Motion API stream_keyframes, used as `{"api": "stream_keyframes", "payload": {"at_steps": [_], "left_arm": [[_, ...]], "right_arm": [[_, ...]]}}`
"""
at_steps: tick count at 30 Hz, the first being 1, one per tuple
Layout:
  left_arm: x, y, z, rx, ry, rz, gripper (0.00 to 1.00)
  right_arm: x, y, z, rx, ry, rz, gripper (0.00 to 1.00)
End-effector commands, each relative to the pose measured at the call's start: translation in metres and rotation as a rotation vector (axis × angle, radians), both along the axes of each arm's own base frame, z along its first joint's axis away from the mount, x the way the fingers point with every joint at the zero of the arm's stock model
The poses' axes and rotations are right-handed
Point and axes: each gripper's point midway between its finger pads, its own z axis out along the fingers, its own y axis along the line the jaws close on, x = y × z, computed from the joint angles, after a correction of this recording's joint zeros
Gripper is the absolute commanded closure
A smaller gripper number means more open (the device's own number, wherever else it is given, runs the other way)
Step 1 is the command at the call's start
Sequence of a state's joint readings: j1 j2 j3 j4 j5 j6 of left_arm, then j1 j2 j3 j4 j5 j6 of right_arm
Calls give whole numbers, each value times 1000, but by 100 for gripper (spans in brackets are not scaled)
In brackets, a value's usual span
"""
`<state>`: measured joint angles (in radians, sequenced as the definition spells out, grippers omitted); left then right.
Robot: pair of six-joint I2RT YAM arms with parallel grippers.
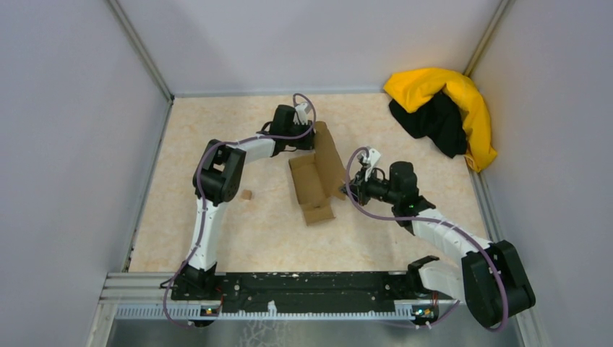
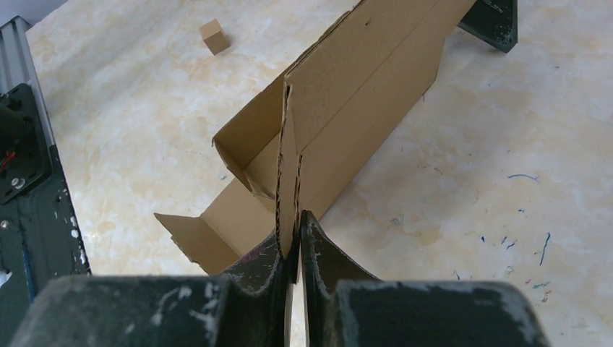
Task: Fold the paper box
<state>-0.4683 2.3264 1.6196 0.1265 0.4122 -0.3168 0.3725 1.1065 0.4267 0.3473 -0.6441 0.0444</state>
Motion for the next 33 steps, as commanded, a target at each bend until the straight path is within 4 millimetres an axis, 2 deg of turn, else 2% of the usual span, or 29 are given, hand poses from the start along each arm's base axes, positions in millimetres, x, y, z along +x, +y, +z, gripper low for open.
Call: {"api": "stream_keyframes", "payload": {"at_steps": [1,3,6,8,11,14,16,21,22,23,26,28,29,33], "left_arm": [[-6,6,-23,33,44,-17,79],[-7,6,-23,36,44,-18,79],[-8,8,-23,40,43,-14,79],[-9,9,-24,44,45,-13,79],[-11,12,-24,55,44,-3,79],[-15,17,-26,67,48,4,79],[-19,21,-27,73,51,10,79],[-28,28,-29,79,67,20,79],[-30,30,-30,82,70,23,79],[-31,31,-29,83,71,27,79],[-36,35,-30,85,79,35,79],[-38,37,-32,91,88,39,79],[-37,38,-33,94,88,44,79],[-40,41,-35,102,104,57,79]], "right_arm": [[7,10,32,27,-129,49,94],[14,6,28,-8,-134,15,92],[30,-5,23,-52,-117,-87,81],[40,-13,21,-81,-116,-151,81],[56,-23,24,-114,-136,-236,75],[69,-27,26,-139,-153,-278,58],[80,-33,27,-161,-154,-325,53],[99,-53,48,-112,-134,-488,42],[102,-60,54,-99,-121,-547,32],[104,-68,60,-92,-109,-605,29],[106,-97,74,-69,-53,-794,27],[101,-111,83,-51,-1,-885,27],[91,-119,77,-81,53,-913,27],[62,-131,83,-70,113,-953,27]]}}
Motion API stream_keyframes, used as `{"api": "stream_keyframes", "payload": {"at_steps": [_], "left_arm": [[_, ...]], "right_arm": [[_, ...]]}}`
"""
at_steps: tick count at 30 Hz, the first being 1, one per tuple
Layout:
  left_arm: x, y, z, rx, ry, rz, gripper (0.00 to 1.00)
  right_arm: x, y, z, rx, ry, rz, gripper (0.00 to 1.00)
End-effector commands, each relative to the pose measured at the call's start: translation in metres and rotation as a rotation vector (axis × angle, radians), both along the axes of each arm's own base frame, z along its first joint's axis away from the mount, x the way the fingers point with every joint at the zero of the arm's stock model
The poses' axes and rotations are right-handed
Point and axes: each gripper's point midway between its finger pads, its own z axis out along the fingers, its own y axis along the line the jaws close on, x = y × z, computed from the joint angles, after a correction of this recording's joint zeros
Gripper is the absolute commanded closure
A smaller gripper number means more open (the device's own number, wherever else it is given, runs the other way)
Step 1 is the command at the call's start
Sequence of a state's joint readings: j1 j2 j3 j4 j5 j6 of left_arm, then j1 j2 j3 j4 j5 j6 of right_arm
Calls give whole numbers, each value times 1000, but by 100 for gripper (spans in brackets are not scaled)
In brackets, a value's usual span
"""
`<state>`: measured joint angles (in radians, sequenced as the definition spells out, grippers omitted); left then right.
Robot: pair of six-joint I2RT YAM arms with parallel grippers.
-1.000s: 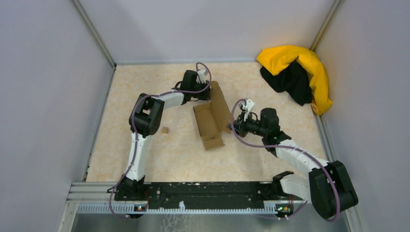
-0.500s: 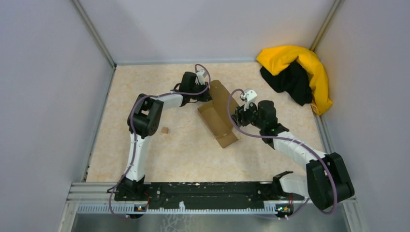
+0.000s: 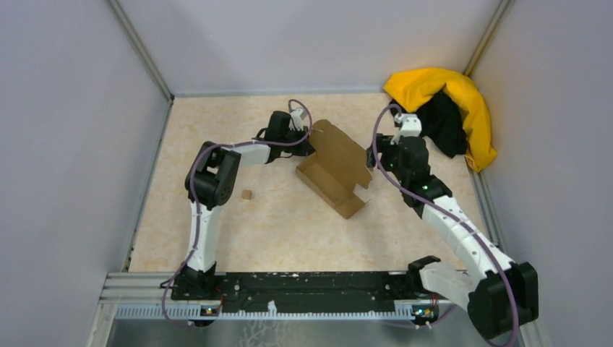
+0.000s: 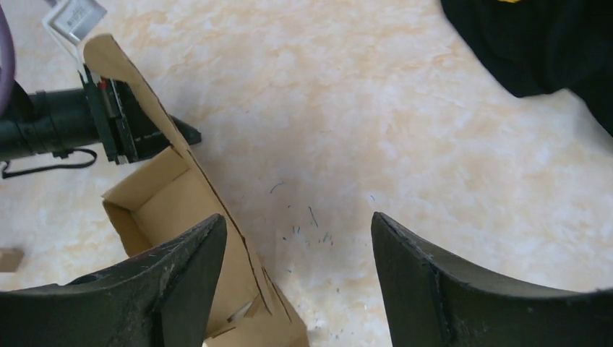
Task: Fold the paper box
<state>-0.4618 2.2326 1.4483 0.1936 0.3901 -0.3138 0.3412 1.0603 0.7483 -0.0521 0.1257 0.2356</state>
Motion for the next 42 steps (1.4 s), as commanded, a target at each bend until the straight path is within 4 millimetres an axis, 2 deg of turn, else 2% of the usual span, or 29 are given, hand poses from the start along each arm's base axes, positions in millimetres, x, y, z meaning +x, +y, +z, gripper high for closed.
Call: {"api": "stream_keyframes", "payload": {"at_steps": [1,4,6,13,18,22,29,36,42], "left_arm": [[-20,22,-32,85,106,38,79],[-23,25,-31,86,107,48,79],[-26,27,-31,87,115,52,79],[-49,39,-30,82,147,83,79],[-71,48,-32,73,168,95,79],[-85,51,-32,54,200,109,79],[-111,52,-27,35,219,133,79],[-130,45,-26,38,228,128,79],[-132,42,-30,52,231,115,79]], "right_arm": [[-32,-27,16,59,53,-143,27],[-49,-33,16,72,86,-158,27],[-59,-32,8,109,133,-165,28],[-94,-21,-58,245,339,-201,39],[-113,-25,-85,266,399,-233,43],[-121,-22,-107,290,451,-241,47],[-117,-28,-127,303,451,-307,64],[-93,-35,-136,309,431,-361,66],[-73,-38,-144,324,435,-362,68]]}}
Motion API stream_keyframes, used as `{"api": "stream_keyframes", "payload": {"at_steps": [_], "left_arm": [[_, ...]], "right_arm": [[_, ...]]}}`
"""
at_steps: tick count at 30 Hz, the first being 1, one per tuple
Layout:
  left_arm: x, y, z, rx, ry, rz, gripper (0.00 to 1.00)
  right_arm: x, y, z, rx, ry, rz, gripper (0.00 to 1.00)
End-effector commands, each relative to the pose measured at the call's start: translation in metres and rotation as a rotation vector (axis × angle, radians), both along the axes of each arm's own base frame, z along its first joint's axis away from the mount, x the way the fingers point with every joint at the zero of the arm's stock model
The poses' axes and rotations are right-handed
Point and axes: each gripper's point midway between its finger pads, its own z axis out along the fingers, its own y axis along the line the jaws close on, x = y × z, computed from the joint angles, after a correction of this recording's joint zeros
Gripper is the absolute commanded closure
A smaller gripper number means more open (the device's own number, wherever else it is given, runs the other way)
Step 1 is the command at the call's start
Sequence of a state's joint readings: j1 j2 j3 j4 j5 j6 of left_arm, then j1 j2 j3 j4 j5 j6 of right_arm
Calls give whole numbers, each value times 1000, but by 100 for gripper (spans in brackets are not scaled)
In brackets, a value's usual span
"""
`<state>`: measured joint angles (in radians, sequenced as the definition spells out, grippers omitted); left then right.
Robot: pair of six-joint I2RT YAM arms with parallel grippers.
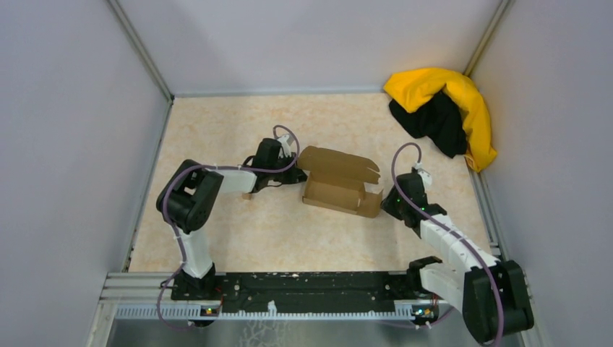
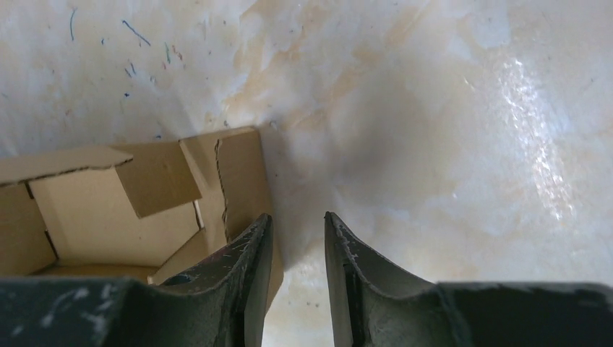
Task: Fold the paper box
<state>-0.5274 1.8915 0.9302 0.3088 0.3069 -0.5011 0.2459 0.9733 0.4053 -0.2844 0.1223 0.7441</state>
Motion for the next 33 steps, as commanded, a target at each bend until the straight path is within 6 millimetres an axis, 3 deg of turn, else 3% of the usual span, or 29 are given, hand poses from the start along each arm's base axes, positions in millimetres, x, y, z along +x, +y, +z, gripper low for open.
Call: {"api": "stream_keyframes", "payload": {"at_steps": [1,8,17,33], "left_arm": [[-17,10,-26,71,78,2,79],[-16,8,-27,72,80,-8,79],[-16,5,-28,77,81,-17,79],[-17,4,-29,77,80,-25,79]], "right_arm": [[30,3,13,21,-90,-3,68],[41,14,11,55,-112,45,68],[49,24,27,94,-199,93,68],[53,44,30,192,-233,154,69]]}}
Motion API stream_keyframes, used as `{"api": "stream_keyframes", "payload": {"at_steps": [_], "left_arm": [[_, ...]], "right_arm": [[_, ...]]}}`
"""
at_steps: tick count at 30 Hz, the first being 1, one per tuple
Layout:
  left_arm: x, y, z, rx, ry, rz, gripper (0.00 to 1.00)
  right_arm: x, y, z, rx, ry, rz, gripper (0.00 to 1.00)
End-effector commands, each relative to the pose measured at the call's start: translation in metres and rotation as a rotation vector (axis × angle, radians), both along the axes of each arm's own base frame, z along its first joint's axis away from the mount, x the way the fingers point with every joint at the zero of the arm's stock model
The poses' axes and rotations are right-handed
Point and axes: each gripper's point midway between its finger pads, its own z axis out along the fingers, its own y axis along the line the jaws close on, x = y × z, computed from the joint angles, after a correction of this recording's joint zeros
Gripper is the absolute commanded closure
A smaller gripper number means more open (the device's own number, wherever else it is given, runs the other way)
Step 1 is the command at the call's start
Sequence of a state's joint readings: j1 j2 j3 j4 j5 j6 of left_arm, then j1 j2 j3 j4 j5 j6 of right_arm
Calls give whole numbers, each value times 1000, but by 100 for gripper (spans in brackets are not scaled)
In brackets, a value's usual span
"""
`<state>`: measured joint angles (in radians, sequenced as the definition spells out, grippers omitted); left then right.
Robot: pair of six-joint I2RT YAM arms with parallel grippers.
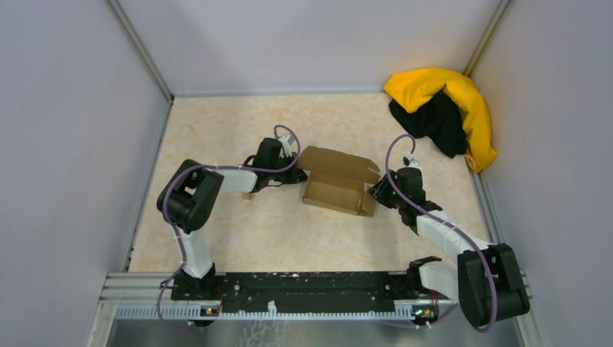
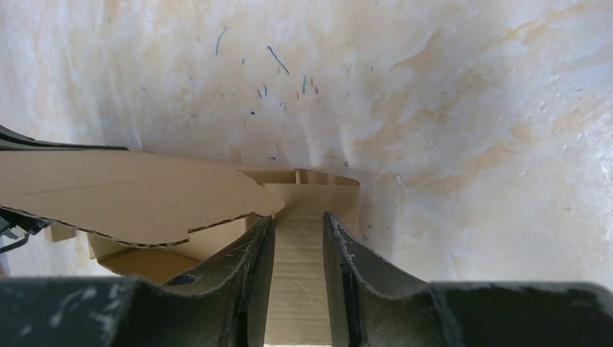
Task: Fold the paper box
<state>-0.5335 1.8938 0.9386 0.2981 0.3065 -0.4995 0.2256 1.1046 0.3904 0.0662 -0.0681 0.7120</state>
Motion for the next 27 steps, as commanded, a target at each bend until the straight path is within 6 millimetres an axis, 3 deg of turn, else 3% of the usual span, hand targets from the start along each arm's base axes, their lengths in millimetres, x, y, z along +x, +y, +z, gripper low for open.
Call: {"api": "stream_keyframes", "payload": {"at_steps": [1,8,15,27], "left_arm": [[-16,6,-29,73,77,-19,79],[-16,6,-29,74,78,-19,79],[-15,5,-30,74,77,-22,79],[-16,5,-30,78,80,-27,79]], "right_arm": [[9,6,11,44,-57,13,69],[8,7,13,41,-56,20,70],[-6,-16,29,-3,-96,-62,66],[-28,-56,12,-115,-24,-177,74]]}}
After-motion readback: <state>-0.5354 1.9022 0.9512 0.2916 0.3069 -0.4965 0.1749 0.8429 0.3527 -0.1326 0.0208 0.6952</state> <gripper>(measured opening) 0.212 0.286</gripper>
